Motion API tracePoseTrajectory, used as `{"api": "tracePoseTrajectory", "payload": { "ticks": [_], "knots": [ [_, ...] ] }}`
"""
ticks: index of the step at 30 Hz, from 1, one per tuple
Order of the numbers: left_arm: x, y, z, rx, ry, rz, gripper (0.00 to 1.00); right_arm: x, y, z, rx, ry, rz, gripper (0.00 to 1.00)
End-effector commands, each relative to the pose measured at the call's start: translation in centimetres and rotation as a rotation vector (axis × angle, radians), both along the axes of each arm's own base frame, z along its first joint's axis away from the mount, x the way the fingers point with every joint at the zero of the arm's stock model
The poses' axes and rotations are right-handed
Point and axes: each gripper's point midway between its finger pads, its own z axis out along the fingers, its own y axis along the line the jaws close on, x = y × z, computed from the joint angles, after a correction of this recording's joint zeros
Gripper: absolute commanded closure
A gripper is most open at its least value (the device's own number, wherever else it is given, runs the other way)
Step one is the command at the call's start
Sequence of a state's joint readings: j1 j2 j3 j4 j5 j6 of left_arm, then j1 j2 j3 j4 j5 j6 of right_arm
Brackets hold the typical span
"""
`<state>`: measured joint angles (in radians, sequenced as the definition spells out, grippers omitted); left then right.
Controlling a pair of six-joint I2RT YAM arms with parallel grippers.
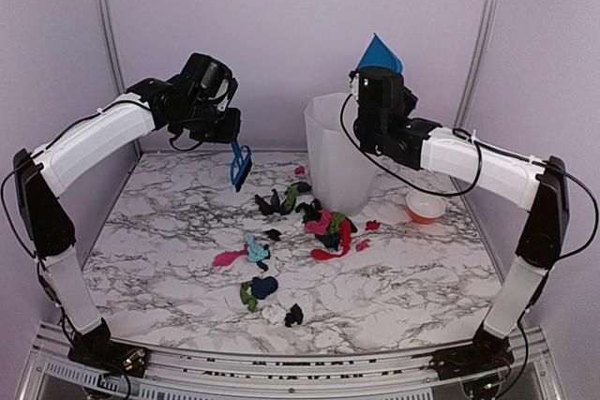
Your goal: Sweep away the paper scraps from the table
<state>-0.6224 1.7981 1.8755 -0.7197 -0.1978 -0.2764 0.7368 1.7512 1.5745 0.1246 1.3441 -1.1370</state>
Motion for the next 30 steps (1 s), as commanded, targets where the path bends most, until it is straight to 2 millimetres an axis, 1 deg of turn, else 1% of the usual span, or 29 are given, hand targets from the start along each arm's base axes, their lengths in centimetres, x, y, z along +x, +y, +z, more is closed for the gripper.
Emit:
{"api": "tracePoseTrajectory", "payload": {
  "ticks": [1,2,3,7,11,14,15,16,20,21,22,23,24,27,30],
  "knots": [
    [1.0,-1.1,2.7,-0.123,-0.054,0.0,1.0,-0.7,0.5,2.3,0.219,-0.05,0.098,1.0],
    [1.2,-1.3,2.7,-0.14,-0.052,0.002,1.0,-0.8,0.8,1.7,0.246,-0.01,0.131,1.0],
    [1.5,-1.5,2.7,-0.158,-0.052,0.005,1.0,-1.1,1.0,2.0,0.304,-0.003,0.164,1.0],
    [2.7,-2.4,2.8,-0.237,-0.057,0.009,1.0,-2.1,2.2,1.1,0.486,0.08,0.294,1.0],
    [4.8,-3.1,2.6,-0.323,-0.073,0.037,1.0,-3.3,2.8,0.0,0.626,0.162,0.369,1.0],
    [7.0,-4.0,2.5,-0.421,-0.094,0.036,1.0,-4.6,3.5,-0.6,0.713,0.211,0.431,1.0],
    [7.8,-4.3,2.6,-0.468,-0.099,0.04,1.0,-5.0,3.7,-0.3,0.743,0.215,0.456,1.0],
    [8.6,-4.5,2.4,-0.499,-0.103,0.049,1.0,-5.4,4.0,-0.9,0.77,0.24,0.467,1.0],
    [12.6,-4.9,1.6,-0.61,-0.139,0.107,1.0,-7.2,4.3,-1.7,0.853,0.308,0.495,1.0],
    [13.7,-4.9,1.1,-0.642,-0.142,0.127,1.0,-7.7,4.4,-2.0,0.872,0.324,0.5,1.0],
    [14.9,-5.2,-0.6,-0.666,-0.124,0.149,1.0,-8.2,4.4,-2.2,0.894,0.338,0.507,1.0],
    [15.7,-5.5,-0.5,-0.708,-0.126,0.167,1.0,-8.8,4.6,-2.4,0.917,0.354,0.517,1.0],
    [16.9,-5.8,-2.5,-0.73,-0.105,0.194,1.0,-9.4,4.7,-2.7,0.941,0.369,0.525,1.0],
    [19.6,-6.7,-5.5,-0.847,-0.095,0.268,1.0,-11.2,4.9,-3.8,1.0,0.407,0.541,1.0],
    [22.1,-7.5,-8.6,-0.938,-0.075,0.347,1.0,-12.8,4.5,-5.1,1.043,0.436,0.516,1.0]
  ]
}}
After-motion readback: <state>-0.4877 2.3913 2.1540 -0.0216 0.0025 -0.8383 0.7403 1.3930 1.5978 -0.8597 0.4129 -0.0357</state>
